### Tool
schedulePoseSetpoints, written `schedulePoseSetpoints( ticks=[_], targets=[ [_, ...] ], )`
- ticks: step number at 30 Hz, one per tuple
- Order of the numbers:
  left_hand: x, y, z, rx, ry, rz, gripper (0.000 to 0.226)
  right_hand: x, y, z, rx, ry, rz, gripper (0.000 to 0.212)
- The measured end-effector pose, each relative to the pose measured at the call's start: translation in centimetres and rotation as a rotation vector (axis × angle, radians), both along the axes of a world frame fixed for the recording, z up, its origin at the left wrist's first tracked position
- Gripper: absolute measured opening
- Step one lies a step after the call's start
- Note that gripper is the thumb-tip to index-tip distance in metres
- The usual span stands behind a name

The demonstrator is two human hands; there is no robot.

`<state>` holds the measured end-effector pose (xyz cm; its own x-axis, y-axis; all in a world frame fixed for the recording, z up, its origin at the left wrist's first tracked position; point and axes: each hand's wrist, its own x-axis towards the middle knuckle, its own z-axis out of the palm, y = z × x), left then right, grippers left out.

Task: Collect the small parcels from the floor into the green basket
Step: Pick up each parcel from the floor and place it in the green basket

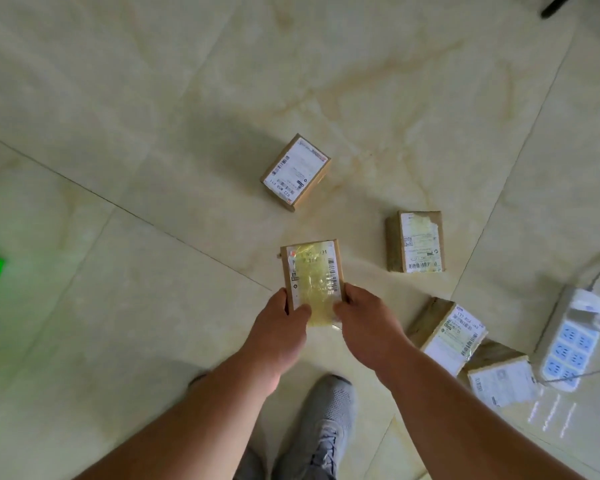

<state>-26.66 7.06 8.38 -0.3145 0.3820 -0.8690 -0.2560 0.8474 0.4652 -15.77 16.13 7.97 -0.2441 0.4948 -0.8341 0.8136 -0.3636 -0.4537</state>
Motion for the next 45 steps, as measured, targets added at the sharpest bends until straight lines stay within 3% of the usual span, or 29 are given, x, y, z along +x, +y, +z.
schedulePoseSetpoints(
  ticks=[7,13,26,34,41,45],
  targets=[
    [-6.4,-5.2,8.6,-0.006,0.067,0.128,0.026,-7.3,-3.5,9.2,0.022,0.036,0.214,0.023],
    [-12.2,-10.7,11.7,0.031,0.061,0.242,0.027,-14.5,-7.5,12.6,0.098,0.027,0.395,0.026],
    [-28.6,-31.6,19.9,0.019,0.046,0.554,0.037,-35.7,-26.1,22.6,0.068,0.057,0.776,0.031],
    [-36.2,-37.9,20.6,0.033,0.084,0.829,0.031,-46.9,-31.9,22.8,0.095,0.146,1.007,0.036],
    [-39.9,-38.8,19.9,0.063,0.077,1.054,0.050,-53.7,-32.7,21.8,0.082,0.170,1.198,0.039],
    [-41.6,-39.0,19.5,0.069,0.015,1.245,0.046,-57.1,-33.5,21.5,0.123,0.165,1.297,0.039]
  ],
)
